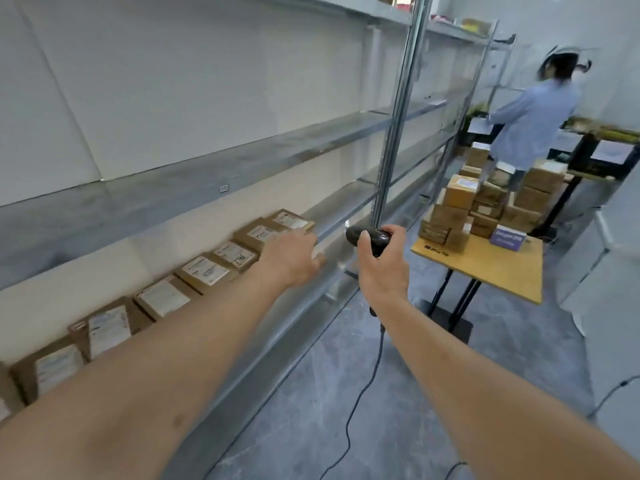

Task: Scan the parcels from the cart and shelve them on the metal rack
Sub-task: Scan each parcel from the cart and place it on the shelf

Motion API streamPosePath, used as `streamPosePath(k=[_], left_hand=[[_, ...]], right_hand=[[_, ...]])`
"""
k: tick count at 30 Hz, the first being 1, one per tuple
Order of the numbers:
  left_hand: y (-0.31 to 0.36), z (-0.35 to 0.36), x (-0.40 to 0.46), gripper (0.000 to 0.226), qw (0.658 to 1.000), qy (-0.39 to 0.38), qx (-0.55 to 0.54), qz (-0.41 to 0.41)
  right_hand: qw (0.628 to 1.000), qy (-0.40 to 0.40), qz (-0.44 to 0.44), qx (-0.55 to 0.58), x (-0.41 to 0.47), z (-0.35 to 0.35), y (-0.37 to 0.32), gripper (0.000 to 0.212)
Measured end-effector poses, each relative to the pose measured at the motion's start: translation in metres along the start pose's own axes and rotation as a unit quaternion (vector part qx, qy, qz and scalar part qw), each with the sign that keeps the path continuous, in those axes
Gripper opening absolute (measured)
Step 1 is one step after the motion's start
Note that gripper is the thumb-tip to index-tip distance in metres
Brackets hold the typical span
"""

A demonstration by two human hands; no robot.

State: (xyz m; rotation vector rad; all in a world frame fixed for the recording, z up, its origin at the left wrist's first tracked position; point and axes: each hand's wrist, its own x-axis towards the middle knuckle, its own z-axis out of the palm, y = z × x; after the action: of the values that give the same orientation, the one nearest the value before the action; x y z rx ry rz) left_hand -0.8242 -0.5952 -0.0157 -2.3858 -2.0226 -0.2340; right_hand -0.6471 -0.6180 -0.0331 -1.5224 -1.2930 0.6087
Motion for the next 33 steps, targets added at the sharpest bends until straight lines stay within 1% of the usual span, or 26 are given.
streamPosePath(k=[3,6,8,12,15,18,24,28,33], left_hand=[[0.049,0.003,0.054,0.039,1.0,0.006,-0.013,0.025],[0.099,0.005,0.101,0.052,0.998,0.014,-0.019,0.051],[0.13,0.007,0.131,0.052,0.997,0.021,-0.028,0.063],[0.18,0.012,0.198,0.047,0.995,0.022,-0.038,0.085],[0.209,0.015,0.249,0.052,0.992,0.028,-0.041,0.116],[0.236,0.024,0.303,0.055,0.988,0.03,-0.043,0.147],[0.272,0.062,0.431,0.048,0.978,0.021,-0.06,0.198],[0.29,0.087,0.509,0.048,0.973,-0.006,-0.077,0.219],[0.313,0.11,0.588,0.049,0.966,-0.026,-0.086,0.241]], right_hand=[[1.0,0.023,-0.004,0.002,0.05,-0.039,0.018,0.03],[0.999,0.045,-0.008,-0.006,0.1,-0.076,0.035,0.033],[0.998,0.057,-0.007,-0.011,0.131,-0.097,0.048,0.032],[0.996,0.09,0.002,-0.02,0.191,-0.131,0.069,0.033],[0.993,0.111,0.008,-0.025,0.237,-0.147,0.083,0.033],[0.99,0.137,0.016,-0.031,0.284,-0.154,0.098,0.032],[0.98,0.187,0.046,-0.048,0.39,-0.147,0.136,0.034],[0.969,0.224,0.074,-0.07,0.454,-0.139,0.157,0.033],[0.962,0.241,0.1,-0.085,0.526,-0.138,0.185,0.034]])
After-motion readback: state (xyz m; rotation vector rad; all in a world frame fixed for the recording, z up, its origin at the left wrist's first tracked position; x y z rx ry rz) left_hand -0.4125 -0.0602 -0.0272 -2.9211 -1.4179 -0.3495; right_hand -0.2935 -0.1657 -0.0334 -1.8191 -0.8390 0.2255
